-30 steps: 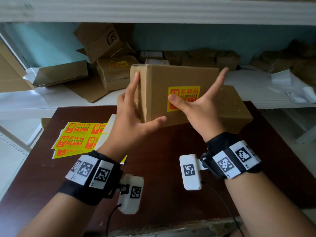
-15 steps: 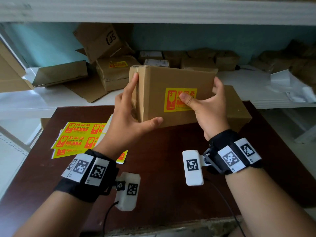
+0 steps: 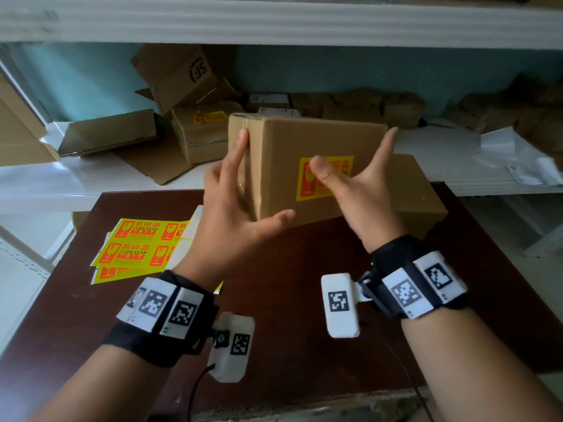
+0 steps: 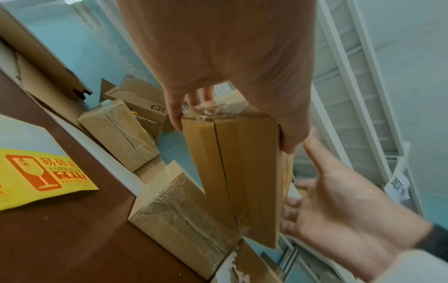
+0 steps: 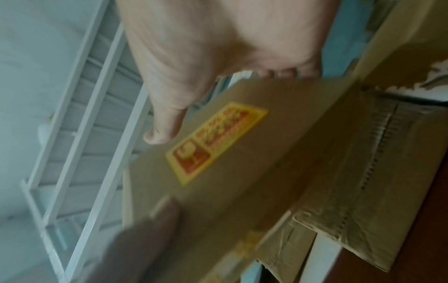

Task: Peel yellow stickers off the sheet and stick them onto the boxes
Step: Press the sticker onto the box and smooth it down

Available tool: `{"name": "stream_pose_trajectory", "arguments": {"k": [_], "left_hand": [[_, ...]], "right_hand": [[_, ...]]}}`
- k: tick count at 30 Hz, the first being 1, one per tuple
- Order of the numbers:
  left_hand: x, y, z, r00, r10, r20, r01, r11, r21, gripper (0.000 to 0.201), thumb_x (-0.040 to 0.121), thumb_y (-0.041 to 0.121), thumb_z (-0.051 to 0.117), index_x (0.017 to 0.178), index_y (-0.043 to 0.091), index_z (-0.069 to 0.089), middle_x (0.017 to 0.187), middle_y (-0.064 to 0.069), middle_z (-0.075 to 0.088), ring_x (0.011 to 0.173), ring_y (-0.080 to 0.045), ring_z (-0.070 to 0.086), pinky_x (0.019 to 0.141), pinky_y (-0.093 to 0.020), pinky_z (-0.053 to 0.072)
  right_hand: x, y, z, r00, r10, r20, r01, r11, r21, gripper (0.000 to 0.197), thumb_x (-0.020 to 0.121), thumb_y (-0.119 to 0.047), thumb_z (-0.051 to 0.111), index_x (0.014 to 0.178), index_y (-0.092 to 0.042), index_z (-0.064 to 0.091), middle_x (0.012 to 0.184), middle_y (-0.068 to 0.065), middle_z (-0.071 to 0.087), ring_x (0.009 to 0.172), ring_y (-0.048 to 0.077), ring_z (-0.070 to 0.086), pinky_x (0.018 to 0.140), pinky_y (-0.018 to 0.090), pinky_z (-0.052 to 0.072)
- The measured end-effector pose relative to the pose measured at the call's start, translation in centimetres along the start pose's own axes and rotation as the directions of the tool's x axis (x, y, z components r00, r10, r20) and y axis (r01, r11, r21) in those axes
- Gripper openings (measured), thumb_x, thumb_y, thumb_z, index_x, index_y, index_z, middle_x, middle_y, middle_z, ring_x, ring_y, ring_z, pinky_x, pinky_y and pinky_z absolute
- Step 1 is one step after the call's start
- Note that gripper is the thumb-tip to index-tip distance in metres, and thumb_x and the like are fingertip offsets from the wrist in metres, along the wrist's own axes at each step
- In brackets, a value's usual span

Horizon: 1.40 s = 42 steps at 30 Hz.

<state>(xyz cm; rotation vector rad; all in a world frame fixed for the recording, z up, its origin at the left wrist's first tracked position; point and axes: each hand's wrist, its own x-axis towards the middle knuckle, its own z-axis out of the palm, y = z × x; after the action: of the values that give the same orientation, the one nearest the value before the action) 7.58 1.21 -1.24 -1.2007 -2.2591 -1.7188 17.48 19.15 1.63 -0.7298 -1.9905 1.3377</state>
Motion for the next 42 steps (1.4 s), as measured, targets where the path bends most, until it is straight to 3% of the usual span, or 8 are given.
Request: {"name": "stream_pose_trajectory", "arguments": {"k": [3,8,13,17,26,33,38,42], "left_hand": [[-0.4,0.0,0.6,1.000,0.011,0.009,-0.012,0.999,0.051,0.114,0.068,0.048,0.083,0.155,0.045,0.010,0.142,0.002,0.028,0.135,-0.011,0.035,0.108,-0.021,0.039],[-0.3,-0.1,0.2,1.000,0.006,0.024,-0.008,0.997,0.076,0.112,0.068,0.049,0.083,0.152,0.052,0.010,0.143,-0.004,0.029,0.136,-0.019,0.035,0.112,-0.036,0.039],[-0.3,-0.2,0.0,0.999,-0.010,0.041,0.007,0.998,0.070,0.111,0.067,0.054,0.080,0.152,0.054,0.009,0.144,-0.002,0.029,0.138,-0.018,0.034,0.115,-0.040,0.037],[-0.4,-0.3,-0.2,0.996,-0.042,0.078,0.041,0.999,0.008,0.110,0.067,0.054,0.080,0.152,0.055,0.011,0.146,0.001,0.028,0.138,-0.018,0.036,0.113,-0.044,0.040],[0.9,-0.6,-2.5,0.991,-0.104,0.088,0.122,0.963,-0.242,0.092,0.076,0.032,0.085,0.147,0.051,0.030,0.146,0.007,0.046,0.127,-0.006,0.051,0.093,-0.024,0.052],[1.9,-1.8,-2.9,0.962,-0.270,0.040,0.257,0.847,-0.465,0.062,0.083,0.024,0.069,0.141,0.030,0.047,0.126,-0.004,0.065,0.116,-0.021,0.063,0.098,-0.040,0.051],[2.0,-1.4,-2.4,0.964,-0.255,-0.073,0.242,0.959,-0.149,0.072,0.078,0.046,0.080,0.140,0.028,0.048,0.125,0.010,0.063,0.110,-0.003,0.062,0.086,-0.021,0.055],[1.9,-1.2,-2.4,0.953,-0.234,-0.191,0.249,0.967,0.054,0.076,0.069,0.059,0.080,0.133,0.025,0.055,0.114,0.014,0.065,0.100,0.003,0.062,0.077,-0.017,0.051]], "right_hand": [[0.0,0.3,0.9,1.000,0.006,-0.030,-0.007,0.999,-0.052,0.155,0.044,-0.090,0.071,0.154,-0.036,-0.024,0.170,0.002,-0.009,0.156,0.026,0.005,0.123,0.057,0.015],[0.9,1.5,0.9,0.990,0.108,-0.088,-0.101,0.992,0.076,0.160,0.031,-0.091,0.078,0.159,-0.034,0.000,0.167,0.000,0.022,0.151,0.021,0.027,0.120,0.054,0.029],[0.9,1.8,0.0,0.986,0.100,-0.130,-0.067,0.970,0.235,0.136,0.039,-0.067,0.089,0.153,-0.024,0.029,0.152,-0.002,0.045,0.131,0.011,0.048,0.111,0.038,0.042],[1.1,2.4,-0.6,0.973,0.118,-0.196,-0.068,0.968,0.243,0.124,0.032,-0.071,0.091,0.136,-0.022,0.046,0.135,-0.003,0.059,0.120,0.016,0.061,0.102,0.044,0.052],[1.4,2.6,-1.4,0.956,0.026,-0.293,0.032,0.981,0.190,0.052,0.078,-0.027,0.086,0.124,-0.019,0.062,0.115,-0.003,0.067,0.105,0.010,0.067,0.093,0.034,0.057],[0.9,2.0,-0.5,0.970,0.087,0.229,-0.175,0.900,0.398,0.061,0.085,-0.035,0.074,0.139,-0.033,0.045,0.123,-0.009,0.069,0.108,0.010,0.069,0.082,0.028,0.058],[0.3,2.4,0.7,0.970,0.016,0.244,-0.085,0.957,0.278,0.095,0.069,-0.032,0.090,0.146,-0.028,0.035,0.121,-0.010,0.069,0.108,0.001,0.067,0.094,0.028,0.054],[0.1,2.4,1.5,0.977,-0.054,0.207,0.004,0.972,0.234,0.093,0.071,-0.009,0.088,0.145,-0.017,0.032,0.119,-0.010,0.064,0.098,-0.011,0.065,0.079,0.008,0.052]]}}
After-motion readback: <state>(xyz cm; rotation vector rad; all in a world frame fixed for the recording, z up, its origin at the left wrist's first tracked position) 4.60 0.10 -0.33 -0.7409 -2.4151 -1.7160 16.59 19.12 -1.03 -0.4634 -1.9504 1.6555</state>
